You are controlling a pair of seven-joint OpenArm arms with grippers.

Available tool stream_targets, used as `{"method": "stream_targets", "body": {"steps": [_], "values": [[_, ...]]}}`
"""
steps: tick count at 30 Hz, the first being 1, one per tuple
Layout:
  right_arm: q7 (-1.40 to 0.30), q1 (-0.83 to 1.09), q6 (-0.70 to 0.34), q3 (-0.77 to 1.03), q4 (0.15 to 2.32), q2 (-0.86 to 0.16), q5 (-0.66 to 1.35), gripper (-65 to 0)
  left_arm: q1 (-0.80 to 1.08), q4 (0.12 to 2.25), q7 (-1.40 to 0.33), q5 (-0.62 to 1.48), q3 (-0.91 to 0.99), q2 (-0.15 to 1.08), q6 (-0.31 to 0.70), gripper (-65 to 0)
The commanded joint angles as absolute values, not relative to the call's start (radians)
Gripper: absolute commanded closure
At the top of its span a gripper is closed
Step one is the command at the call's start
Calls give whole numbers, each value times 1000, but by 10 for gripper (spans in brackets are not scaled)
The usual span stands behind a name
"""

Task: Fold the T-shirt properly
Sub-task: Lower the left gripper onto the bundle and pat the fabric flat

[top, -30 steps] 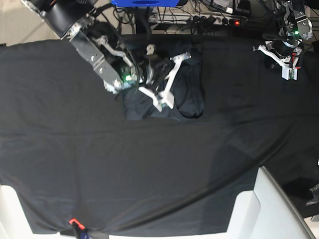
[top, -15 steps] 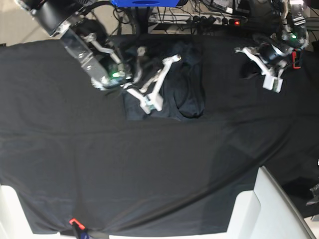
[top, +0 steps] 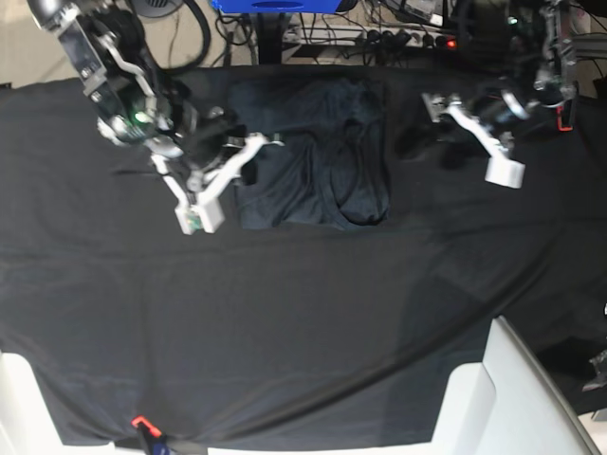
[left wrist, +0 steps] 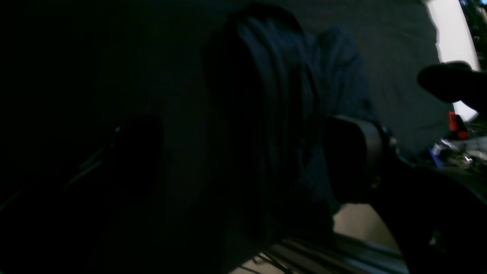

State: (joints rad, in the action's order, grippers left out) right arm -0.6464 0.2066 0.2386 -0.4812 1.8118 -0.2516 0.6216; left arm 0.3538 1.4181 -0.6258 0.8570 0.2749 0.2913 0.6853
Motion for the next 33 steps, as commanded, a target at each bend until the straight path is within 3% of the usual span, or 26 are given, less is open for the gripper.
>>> {"method": "stream_targets", "body": {"steps": [1,8,26,33], "values": [[-628,197,232,-460,1830,-257,625,-3,340,1412,-610,875,255,300,698,-650],[-627,223,232,-438,1827,-266,625,-2,272,1319,-604,875,139,255,698,-650],[-624,240,232,-438,1825,-268,622,-2,174,1109,-602,723,145,108,698,-648],[-624,262,232,-390,1824,-266,621,-2,137,1066,-602,725,150,107,698,-100]]}}
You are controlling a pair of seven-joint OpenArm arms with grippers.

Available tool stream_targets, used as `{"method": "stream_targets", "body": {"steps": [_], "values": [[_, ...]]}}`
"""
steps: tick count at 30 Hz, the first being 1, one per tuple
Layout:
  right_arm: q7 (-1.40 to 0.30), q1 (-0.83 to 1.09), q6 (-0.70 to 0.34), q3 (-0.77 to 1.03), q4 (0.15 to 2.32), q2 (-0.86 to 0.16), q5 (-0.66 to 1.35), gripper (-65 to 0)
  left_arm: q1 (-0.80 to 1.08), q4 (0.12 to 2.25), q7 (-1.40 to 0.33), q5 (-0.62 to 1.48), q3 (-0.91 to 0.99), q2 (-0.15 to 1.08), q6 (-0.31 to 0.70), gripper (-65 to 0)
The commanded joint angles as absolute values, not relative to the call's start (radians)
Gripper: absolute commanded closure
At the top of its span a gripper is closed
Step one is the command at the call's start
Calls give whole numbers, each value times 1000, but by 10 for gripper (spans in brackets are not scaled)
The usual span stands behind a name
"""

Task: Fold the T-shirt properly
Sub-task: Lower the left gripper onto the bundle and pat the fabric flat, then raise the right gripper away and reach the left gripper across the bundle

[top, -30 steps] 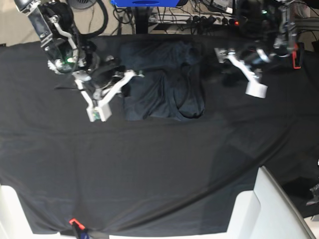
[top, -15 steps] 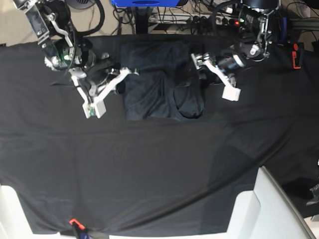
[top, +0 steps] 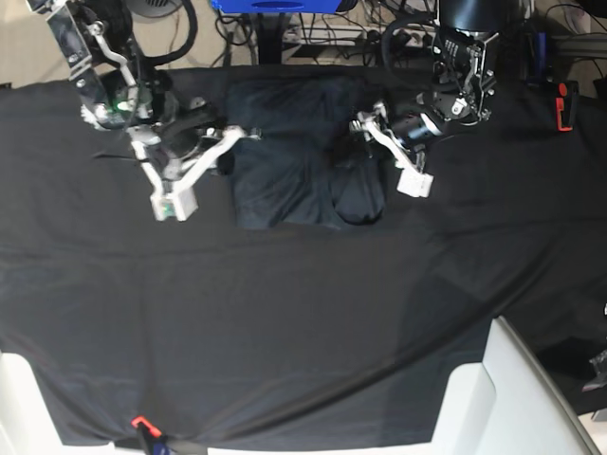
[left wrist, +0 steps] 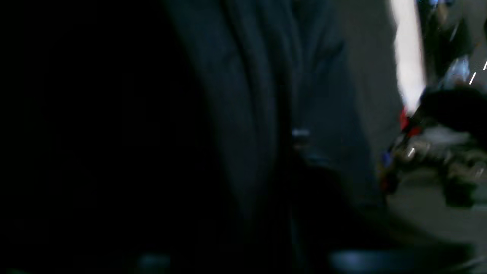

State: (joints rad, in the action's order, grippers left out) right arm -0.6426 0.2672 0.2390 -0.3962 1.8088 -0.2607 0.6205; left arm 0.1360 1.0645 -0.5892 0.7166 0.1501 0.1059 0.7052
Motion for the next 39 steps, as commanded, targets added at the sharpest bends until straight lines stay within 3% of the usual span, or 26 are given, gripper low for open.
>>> {"method": "stream_targets", "body": {"steps": [1,10,17,28,33,39], "values": [[-624,268,232,-374,1824,-266,621,-2,136,1066,-605,725,150,107,698,-21],[-624,282,231,-252,1808,-265,624,-2,124,1109,-699,720,150,119,698,0],[-622,277,231,-240,1745,-259,625,-2,113,1233,-789,719,110,209,698,0],[-622,266,231,-245,1738,-257,625,-2,-61,1296,-788,700,-409,443,698,0],[-622,268,231,-242,1738,-257,625,-2,-111,1386,-794,407,-570,460,698,0],[-622,263,231,-237,1724,-257,625,-2,-128,1391,-792,59,-634,392,698,0]]}}
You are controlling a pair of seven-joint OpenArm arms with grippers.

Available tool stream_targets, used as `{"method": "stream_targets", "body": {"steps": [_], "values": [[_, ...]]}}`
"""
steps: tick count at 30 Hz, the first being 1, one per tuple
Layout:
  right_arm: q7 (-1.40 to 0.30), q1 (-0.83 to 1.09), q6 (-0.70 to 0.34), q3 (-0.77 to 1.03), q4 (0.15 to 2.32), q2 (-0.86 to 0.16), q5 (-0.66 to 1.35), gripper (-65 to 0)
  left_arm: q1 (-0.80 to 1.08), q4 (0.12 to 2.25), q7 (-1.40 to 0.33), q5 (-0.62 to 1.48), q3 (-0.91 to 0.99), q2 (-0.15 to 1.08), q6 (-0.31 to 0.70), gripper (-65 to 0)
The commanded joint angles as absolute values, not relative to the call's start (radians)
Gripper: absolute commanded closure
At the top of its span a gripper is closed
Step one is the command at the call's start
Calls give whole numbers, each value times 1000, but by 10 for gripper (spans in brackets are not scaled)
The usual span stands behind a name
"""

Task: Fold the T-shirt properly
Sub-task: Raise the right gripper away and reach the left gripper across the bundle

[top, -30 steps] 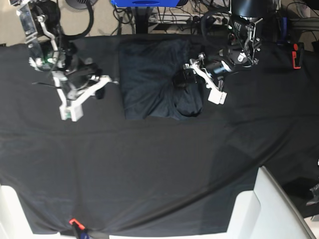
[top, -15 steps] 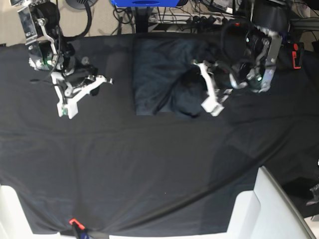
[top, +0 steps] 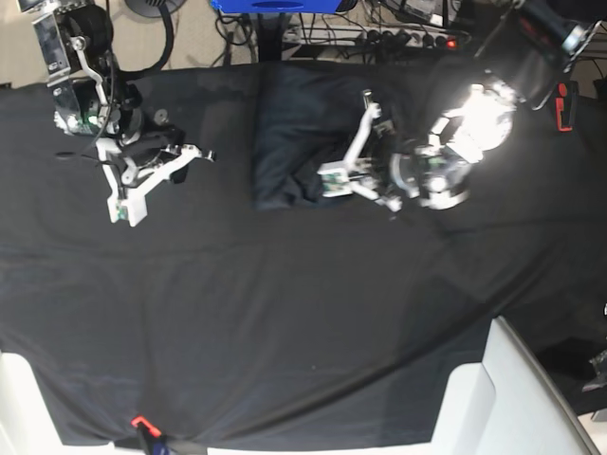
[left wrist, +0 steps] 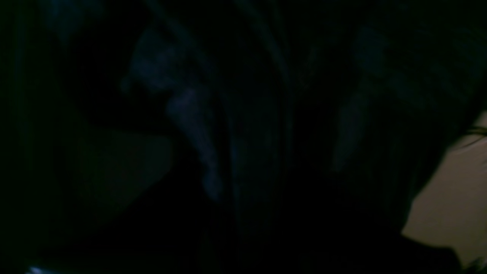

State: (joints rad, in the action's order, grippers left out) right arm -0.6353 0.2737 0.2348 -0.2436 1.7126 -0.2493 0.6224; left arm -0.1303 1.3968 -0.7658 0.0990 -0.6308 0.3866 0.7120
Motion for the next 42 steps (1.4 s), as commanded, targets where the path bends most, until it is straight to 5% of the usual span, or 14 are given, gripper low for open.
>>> {"method": "stream_targets", "body": {"steps": [1,8,15,42], "values": [[-622,262,231,-237,1707,-257,625,-2,-136,1391,-789,18,-651,387,698,0],[-621,226,239,-231,1604,-257,627,-2,-257,1389,-786,-88,-812,384,698,0],[-638,232,239,22,1604,-147,627,-2,-435,1356,-777,-77,-974,383,698,0],[-684,229,240,309,1604,-51,624,-2,-688,1353,-326,-85,-1348,375,698,0]]}}
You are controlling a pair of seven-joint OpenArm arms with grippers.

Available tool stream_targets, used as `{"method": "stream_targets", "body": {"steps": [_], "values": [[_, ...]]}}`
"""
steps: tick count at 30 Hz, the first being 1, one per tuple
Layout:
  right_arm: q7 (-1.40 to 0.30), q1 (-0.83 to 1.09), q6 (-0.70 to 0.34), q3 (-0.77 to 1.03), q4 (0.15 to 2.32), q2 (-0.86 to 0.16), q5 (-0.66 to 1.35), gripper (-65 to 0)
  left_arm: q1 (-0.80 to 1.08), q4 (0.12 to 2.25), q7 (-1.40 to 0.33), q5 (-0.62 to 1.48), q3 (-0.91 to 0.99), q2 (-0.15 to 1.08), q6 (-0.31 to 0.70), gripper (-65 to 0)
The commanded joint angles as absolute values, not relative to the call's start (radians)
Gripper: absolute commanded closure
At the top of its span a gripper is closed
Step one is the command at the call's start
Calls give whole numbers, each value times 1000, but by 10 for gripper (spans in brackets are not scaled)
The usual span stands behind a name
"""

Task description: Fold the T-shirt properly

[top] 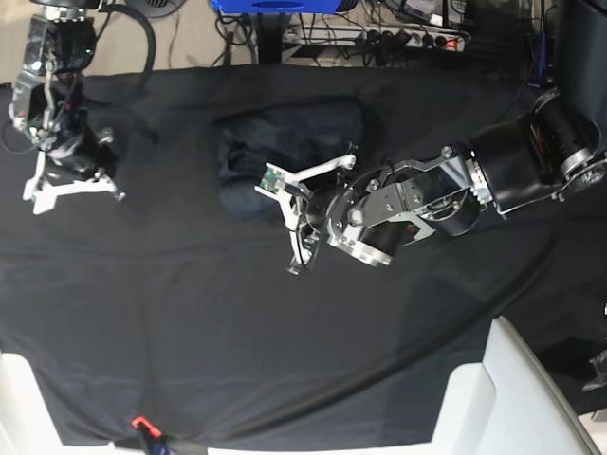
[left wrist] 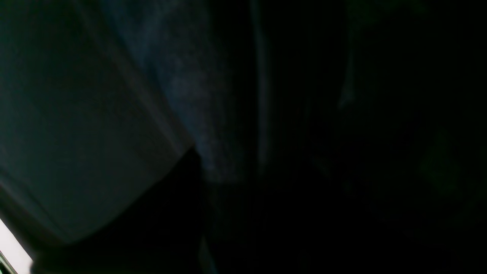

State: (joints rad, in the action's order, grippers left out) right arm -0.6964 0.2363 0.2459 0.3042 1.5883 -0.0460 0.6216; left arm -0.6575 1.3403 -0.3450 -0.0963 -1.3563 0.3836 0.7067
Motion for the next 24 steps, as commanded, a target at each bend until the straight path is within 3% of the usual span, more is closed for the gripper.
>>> {"method": "stream_targets", "body": {"steps": [1,15,24], "values": [[-684,229,240,315,1604,-51,624,-2,-688,1353,-325,-84,-1351,371,698,0],[-677,225,240,332,1494,-51,625,-2,-687,1287,-326,-77,-1353,266,698,0],[-677,225,237,332,1500,-54,625,-2,-676,1237,-332,-76,-1343,278,698,0]]}}
